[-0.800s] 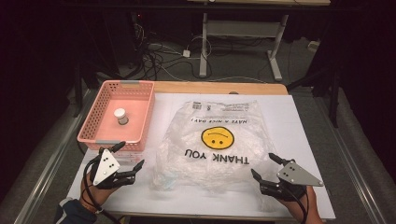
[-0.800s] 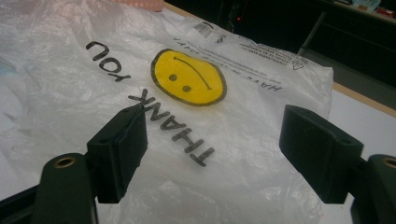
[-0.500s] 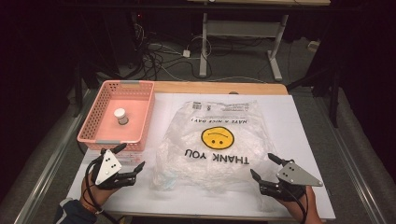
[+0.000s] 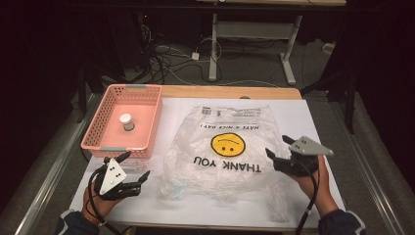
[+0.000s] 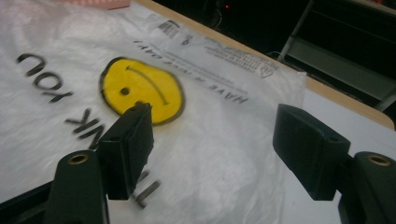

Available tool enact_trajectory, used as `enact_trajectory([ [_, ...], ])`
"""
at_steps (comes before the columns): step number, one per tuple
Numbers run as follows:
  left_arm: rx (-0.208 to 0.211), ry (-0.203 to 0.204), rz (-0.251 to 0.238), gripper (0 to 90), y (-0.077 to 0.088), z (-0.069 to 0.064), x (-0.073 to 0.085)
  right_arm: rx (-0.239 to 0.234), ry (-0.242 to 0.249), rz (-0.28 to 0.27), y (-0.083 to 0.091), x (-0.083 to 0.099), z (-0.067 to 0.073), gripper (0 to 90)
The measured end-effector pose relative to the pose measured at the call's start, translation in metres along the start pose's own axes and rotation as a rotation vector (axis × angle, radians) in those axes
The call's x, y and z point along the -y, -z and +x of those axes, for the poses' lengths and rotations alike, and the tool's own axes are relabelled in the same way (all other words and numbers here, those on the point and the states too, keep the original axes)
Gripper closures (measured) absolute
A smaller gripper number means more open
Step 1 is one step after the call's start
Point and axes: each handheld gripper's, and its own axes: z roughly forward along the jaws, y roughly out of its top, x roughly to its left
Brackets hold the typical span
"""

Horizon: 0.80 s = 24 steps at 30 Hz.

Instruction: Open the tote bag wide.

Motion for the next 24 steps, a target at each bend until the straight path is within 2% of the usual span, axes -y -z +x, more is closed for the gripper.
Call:
enact_trajectory([
  [3,0.006,-0.008,0.003,15.9,-0.002,-0.002,-0.001,0.018,-0.016,0.015,-0.021,-0.013,-0.019,28.8],
  [4,0.01,-0.015,0.011,15.9,-0.003,-0.003,-0.001,0.018,-0.016,0.015,-0.021,-0.013,-0.019,28.8],
  [7,0.026,-0.011,0.027,16.9,-0.004,-0.005,0.0,0.038,-0.055,0.045,-0.046,-0.022,-0.042,30.0],
  [8,0.029,-0.012,0.029,17.0,-0.005,-0.005,0.0,0.059,-0.1,0.079,-0.064,-0.026,-0.058,36.2],
  [10,0.029,-0.014,0.032,17.0,-0.005,-0.006,0.0,0.071,-0.174,0.097,-0.08,-0.028,-0.073,45.6],
  [12,0.032,-0.014,0.033,17.1,-0.005,-0.005,0.001,0.115,-0.196,0.098,-0.093,-0.029,-0.084,56.0],
  [13,0.035,-0.007,0.033,17.1,-0.005,-0.003,0.002,0.119,-0.198,0.115,-0.1,-0.029,-0.089,56.9],
  [14,0.035,-0.007,0.033,17.1,-0.005,-0.003,0.002,0.126,-0.197,0.145,-0.108,-0.028,-0.092,59.1],
  [16,0.04,0.002,0.035,17.2,-0.007,-0.001,0.003,0.107,-0.218,0.189,-0.123,-0.025,-0.096,61.1],
  [20,0.05,0.009,0.041,17.3,-0.008,0.0,0.005,0.108,-0.212,0.292,-0.149,-0.019,-0.096,62.8],
  [22,0.059,0.0,0.051,17.4,-0.01,-0.002,0.005,0.145,-0.217,0.349,-0.159,-0.012,-0.098,62.9],
  [24,0.067,-0.009,0.055,17.4,-0.011,-0.002,0.006,0.155,-0.247,0.405,-0.168,-0.002,-0.101,64.2],
])
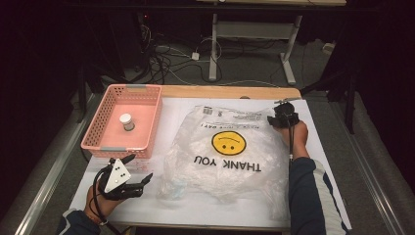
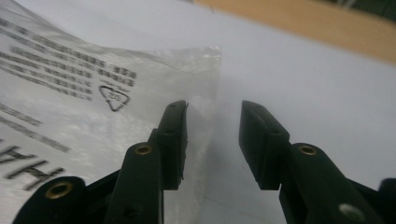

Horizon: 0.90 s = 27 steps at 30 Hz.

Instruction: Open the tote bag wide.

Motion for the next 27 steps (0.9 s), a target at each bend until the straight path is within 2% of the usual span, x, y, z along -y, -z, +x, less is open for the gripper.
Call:
enact_trajectory([
  [1,0.001,-0.006,0.004,17.4,0.0,0.0,0.0,-0.006,-0.021,0.033,-0.007,0.005,-0.003,65.1],
  [2,0.001,-0.006,0.004,17.4,0.0,0.0,0.0,-0.032,-0.079,0.008,-0.007,0.007,-0.007,67.9],
  [3,0.006,-0.007,0.01,17.4,-0.001,0.0,0.001,-0.031,-0.096,0.0,-0.007,0.009,-0.008,72.0],
  [6,0.009,-0.01,0.016,17.5,-0.002,0.0,0.001,-0.029,-0.052,0.021,-0.006,0.007,-0.007,85.1],
  [8,-0.005,-0.014,0.012,18.6,-0.002,0.0,0.0,-0.026,-0.03,0.04,-0.004,0.007,-0.007,90.0],
  [9,-0.015,-0.016,0.009,19.2,-0.001,-0.001,0.0,-0.012,-0.042,0.042,-0.003,0.007,-0.007,90.0],
  [11,-0.025,-0.009,0.001,19.5,-0.001,0.0,0.0,0.058,-0.076,0.036,-0.001,0.012,-0.011,90.0],
  [12,-0.025,-0.009,0.001,19.4,-0.001,0.0,0.0,0.058,-0.076,0.036,-0.001,0.012,-0.011,90.0],
  [13,-0.031,-0.006,0.004,19.4,0.0,0.0,0.0,0.076,-0.16,0.017,0.004,0.021,-0.021,90.0],
  [15,-0.036,0.0,0.004,19.4,0.0,0.001,0.001,0.106,-0.219,0.018,0.009,0.027,-0.031,90.0],
  [16,-0.037,0.003,0.004,19.4,0.0,0.001,0.001,0.118,-0.266,0.02,0.014,0.033,-0.038,90.0],
  [17,-0.037,0.003,0.004,19.4,0.0,0.001,0.001,0.118,-0.266,0.02,0.014,0.033,-0.038,90.0],
  [18,-0.042,0.002,0.003,19.4,0.002,0.002,0.0,0.063,-0.366,0.001,0.022,0.045,-0.049,90.0],
  [19,-0.043,0.004,0.0,19.4,0.002,0.002,0.0,0.05,-0.392,0.003,0.026,0.05,-0.053,90.0],
  [21,-0.049,-0.005,-0.008,19.3,0.004,0.002,0.001,0.049,-0.393,-0.004,0.034,0.06,-0.052,90.0],
  [23,-0.05,-0.006,-0.009,19.2,0.005,0.002,0.001,0.009,-0.402,-0.027,0.044,0.073,-0.046,90.0],
  [24,-0.051,-0.006,-0.008,19.3,0.006,0.002,0.001,-0.003,-0.394,-0.032,0.047,0.077,-0.043,90.0],
  [26,-0.054,-0.009,-0.008,19.2,0.008,0.001,0.002,0.003,-0.335,-0.044,0.056,0.086,-0.032,89.9],
  [27,-0.054,-0.009,-0.008,19.2,0.008,0.001,0.002,0.003,-0.335,-0.044,0.056,0.086,-0.032,89.9],
])
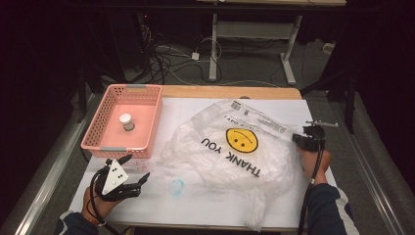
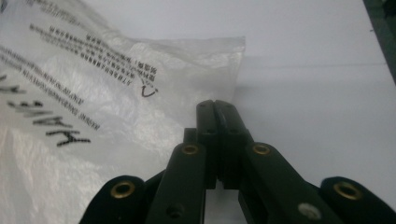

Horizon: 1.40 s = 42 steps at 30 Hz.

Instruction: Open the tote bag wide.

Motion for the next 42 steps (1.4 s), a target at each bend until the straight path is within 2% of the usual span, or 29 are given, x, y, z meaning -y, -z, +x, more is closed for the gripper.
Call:
enact_trajectory([
  [2,-0.003,-0.001,-0.001,19.2,0.002,-0.001,0.0,-0.019,0.075,-0.009,0.012,0.014,0.014,89.4],
  [5,-0.004,-0.003,-0.001,19.1,0.003,-0.001,0.0,-0.026,0.14,0.0,0.018,0.021,0.027,88.3],
  [7,-0.008,-0.008,0.002,19.1,0.004,-0.001,0.0,-0.026,0.198,0.01,0.02,0.026,0.035,84.0],
  [9,-0.007,-0.009,0.004,19.1,0.004,-0.001,0.001,-0.034,0.229,0.001,0.025,0.027,0.039,76.9],
  [11,-0.007,-0.01,0.007,19.0,0.004,-0.002,0.001,-0.04,0.252,-0.034,0.032,0.025,0.04,66.1],
  [13,-0.008,-0.009,0.008,19.0,0.004,-0.002,0.001,-0.065,0.247,-0.085,0.044,0.019,0.042,60.9],
  [15,-0.007,-0.01,0.008,19.0,0.004,-0.002,0.001,-0.096,0.287,-0.17,0.063,0.014,0.054,59.1],
  [16,-0.006,-0.01,0.01,19.0,0.004,-0.002,0.001,-0.096,0.287,-0.17,0.063,0.014,0.054,59.1],
  [17,-0.007,-0.013,0.011,19.0,0.003,-0.002,0.001,-0.198,0.348,-0.225,0.081,0.011,0.074,58.4],
  [18,-0.007,-0.013,0.011,19.0,0.003,-0.002,0.001,-0.198,0.348,-0.225,0.081,0.011,0.074,58.4],
  [19,-0.006,-0.013,0.013,19.0,0.003,-0.002,0.001,-0.306,0.423,-0.239,0.094,0.012,0.1,57.6],
  [20,-0.005,-0.014,0.014,19.0,0.002,-0.002,0.001,-0.367,0.464,-0.238,0.098,0.013,0.115,57.9],
  [21,0.002,-0.009,0.021,19.0,0.002,-0.003,0.001,-0.401,0.524,-0.235,0.1,0.016,0.13,57.9],
  [22,0.002,-0.009,0.021,19.0,0.002,-0.003,0.001,-0.401,0.524,-0.235,0.1,0.016,0.13,57.9],
  [23,0.004,-0.01,0.024,19.1,0.001,-0.004,0.001,-0.478,0.623,-0.201,0.1,0.023,0.159,57.7],
  [24,0.007,-0.013,0.028,19.1,0.001,-0.004,0.001,-0.517,0.663,-0.176,0.097,0.028,0.173,57.7],
  [25,0.008,-0.016,0.029,19.1,0.0,-0.005,0.001,-0.517,0.663,-0.176,0.097,0.028,0.173,57.7],
  [26,0.01,-0.016,0.03,19.2,0.0,-0.005,0.001,-0.545,0.695,-0.15,0.094,0.033,0.186,57.6],
  [27,0.012,-0.015,0.03,19.2,0.0,-0.005,0.001,-0.591,0.765,-0.093,0.085,0.042,0.209,56.4],
  [30,0.009,-0.015,0.034,19.2,0.0,-0.005,0.001,-0.621,0.851,-0.01,0.069,0.057,0.237,54.6],
  [31,0.01,-0.014,0.035,19.2,0.0,-0.005,0.002,-0.635,0.864,0.018,0.064,0.062,0.243,54.0],
  [33,0.008,-0.015,0.036,19.2,0.0,-0.005,0.002,-0.639,0.88,0.036,0.059,0.066,0.249,52.8],
  [34,0.009,-0.012,0.036,19.3,0.0,-0.005,0.002,-0.642,0.905,0.076,0.051,0.072,0.257,52.8],
  [35,0.01,-0.011,0.037,19.3,0.001,-0.005,0.003,-0.642,0.905,0.076,0.051,0.072,0.257,52.8],
  [38,0.012,-0.012,0.042,19.4,0.001,-0.004,0.003,-0.632,0.928,0.135,0.038,0.081,0.263,56.2],
  [39,0.013,-0.013,0.043,19.3,0.001,-0.005,0.003,-0.641,0.9,0.129,0.034,0.082,0.261,64.9],
  [40,0.012,-0.014,0.044,19.4,0.001,-0.005,0.004,-0.628,0.898,0.126,0.034,0.081,0.26,72.9],
  [41,0.012,-0.014,0.044,19.4,0.001,-0.005,0.004,-0.628,0.898,0.126,0.034,0.081,0.26,72.9],
  [42,0.011,-0.013,0.043,19.4,0.001,-0.005,0.004,-0.609,0.882,0.124,0.032,0.078,0.258,84.6],
])
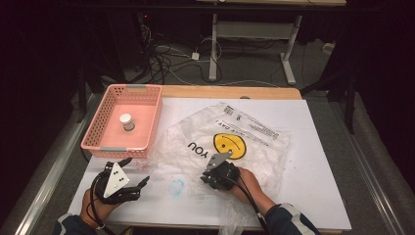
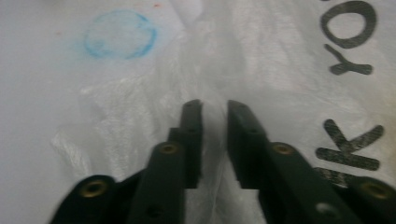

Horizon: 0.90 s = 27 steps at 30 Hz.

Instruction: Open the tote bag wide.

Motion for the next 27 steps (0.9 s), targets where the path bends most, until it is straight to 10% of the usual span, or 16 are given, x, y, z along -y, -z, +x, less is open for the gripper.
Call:
enact_trajectory([
  [9,-0.003,0.001,-0.049,19.4,0.006,0.006,-0.01,0.122,-0.079,-0.08,0.022,-0.003,-0.017,90.0],
  [17,-0.08,0.038,-0.059,19.2,0.014,0.048,-0.039,0.256,-0.083,-0.276,0.081,-0.03,-0.036,90.0],
  [27,-0.137,0.022,0.15,19.2,-0.036,0.121,-0.073,0.347,-0.092,-0.46,0.125,-0.048,-0.044,90.0],
])
